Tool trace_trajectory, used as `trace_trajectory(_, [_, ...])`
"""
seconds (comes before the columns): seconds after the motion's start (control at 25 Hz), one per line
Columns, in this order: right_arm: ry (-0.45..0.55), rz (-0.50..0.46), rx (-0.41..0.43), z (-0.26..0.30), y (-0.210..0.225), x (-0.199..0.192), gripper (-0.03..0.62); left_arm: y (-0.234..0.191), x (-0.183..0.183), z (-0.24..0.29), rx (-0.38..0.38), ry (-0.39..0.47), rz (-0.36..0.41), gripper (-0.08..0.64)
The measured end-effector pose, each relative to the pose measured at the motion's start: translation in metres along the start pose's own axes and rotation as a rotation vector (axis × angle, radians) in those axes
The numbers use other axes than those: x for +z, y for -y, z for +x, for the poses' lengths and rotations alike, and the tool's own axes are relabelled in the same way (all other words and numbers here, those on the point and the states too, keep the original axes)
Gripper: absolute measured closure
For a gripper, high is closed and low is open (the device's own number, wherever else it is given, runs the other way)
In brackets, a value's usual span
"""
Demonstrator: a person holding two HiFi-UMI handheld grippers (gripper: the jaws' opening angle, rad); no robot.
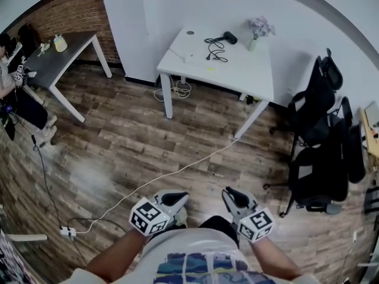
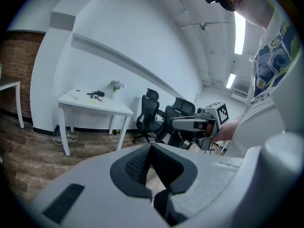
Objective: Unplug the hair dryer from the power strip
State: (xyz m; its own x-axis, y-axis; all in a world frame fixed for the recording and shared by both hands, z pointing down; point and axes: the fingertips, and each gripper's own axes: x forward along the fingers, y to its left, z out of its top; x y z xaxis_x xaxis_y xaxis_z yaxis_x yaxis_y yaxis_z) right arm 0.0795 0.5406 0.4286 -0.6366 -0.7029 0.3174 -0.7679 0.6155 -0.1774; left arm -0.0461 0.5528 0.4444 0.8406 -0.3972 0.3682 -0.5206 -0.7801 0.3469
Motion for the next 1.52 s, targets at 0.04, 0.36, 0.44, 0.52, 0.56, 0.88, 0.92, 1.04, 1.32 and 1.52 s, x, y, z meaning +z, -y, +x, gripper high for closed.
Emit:
trace_trajectory(0.04, [0.009, -0.001, -0.006, 0.007, 0.0, 0.005, 0.54, -0.007, 0.001, -0.001, -0.004, -0.005, -0.002, 0.558])
trace_trajectory(0.36, [-0.001, -0.005, -0.015, 0.044, 0.028, 0.023, 0.518, -0.048, 0.016, 0.022, -0.025, -0.011, -0.021, 0.558])
trace_trajectory(0.44, [-0.008, -0.006, -0.004, 0.055, 0.04, 0.024, 0.513, -0.059, 0.022, 0.029, -0.016, -0.01, -0.025, 0.558])
trace_trajectory(0.52, [-0.009, -0.006, 0.004, 0.068, 0.056, 0.028, 0.508, -0.075, 0.028, 0.039, 0.002, -0.016, -0.034, 0.558])
trace_trajectory(0.56, [-0.005, -0.003, 0.006, 0.075, 0.067, 0.032, 0.502, -0.083, 0.031, 0.045, 0.012, -0.022, -0.039, 0.558])
trace_trajectory(0.88, [0.011, -0.003, 0.054, 0.136, 0.167, 0.074, 0.48, -0.151, 0.092, 0.118, 0.063, -0.062, -0.044, 0.558])
trace_trajectory(0.92, [0.009, -0.006, 0.065, 0.143, 0.18, 0.08, 0.48, -0.159, 0.104, 0.13, 0.069, -0.063, -0.037, 0.558])
trace_trajectory(1.04, [0.0, -0.009, 0.096, 0.158, 0.218, 0.092, 0.482, -0.181, 0.141, 0.166, 0.082, -0.054, -0.022, 0.558])
trace_trajectory(1.32, [-0.026, -0.013, 0.137, 0.189, 0.302, 0.111, 0.483, -0.225, 0.194, 0.234, 0.128, -0.041, -0.028, 0.559])
trace_trajectory(1.52, [-0.046, -0.017, 0.145, 0.207, 0.34, 0.115, 0.482, -0.244, 0.211, 0.261, 0.146, -0.046, -0.043, 0.558])
